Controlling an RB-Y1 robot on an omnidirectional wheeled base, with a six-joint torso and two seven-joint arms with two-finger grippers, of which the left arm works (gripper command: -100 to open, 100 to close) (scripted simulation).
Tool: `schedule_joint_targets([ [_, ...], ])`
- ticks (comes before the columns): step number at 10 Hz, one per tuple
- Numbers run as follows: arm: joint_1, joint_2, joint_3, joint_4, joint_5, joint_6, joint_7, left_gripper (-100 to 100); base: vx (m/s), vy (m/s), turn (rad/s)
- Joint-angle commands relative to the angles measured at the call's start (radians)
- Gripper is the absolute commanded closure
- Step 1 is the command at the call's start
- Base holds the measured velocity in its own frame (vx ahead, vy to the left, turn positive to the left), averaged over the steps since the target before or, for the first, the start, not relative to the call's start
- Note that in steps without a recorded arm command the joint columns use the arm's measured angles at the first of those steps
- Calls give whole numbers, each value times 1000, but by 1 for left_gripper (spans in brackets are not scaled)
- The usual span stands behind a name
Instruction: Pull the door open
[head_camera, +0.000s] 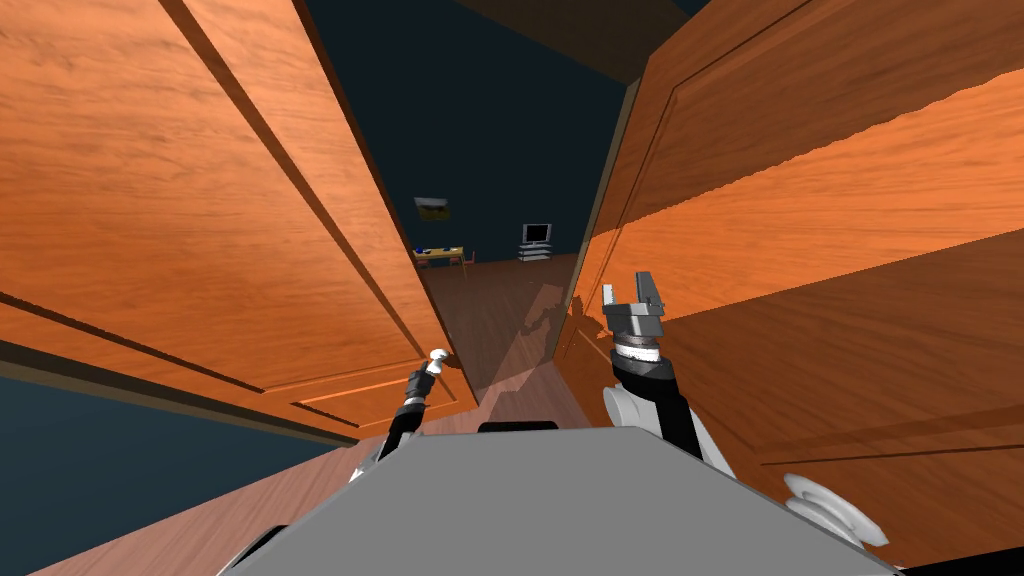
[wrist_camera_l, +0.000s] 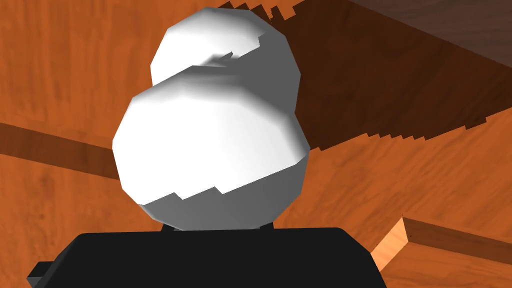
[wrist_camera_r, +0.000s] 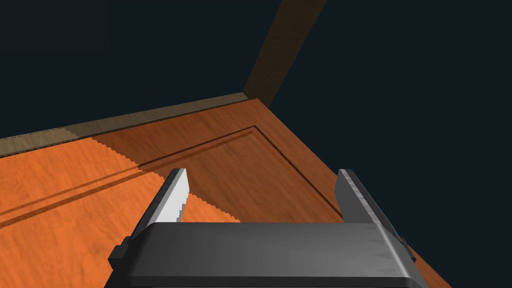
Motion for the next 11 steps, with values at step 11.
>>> schedule_joint_targets([
  [11,-13,-10,-34,-24,81,8,212,100,-45,15,-56],
])
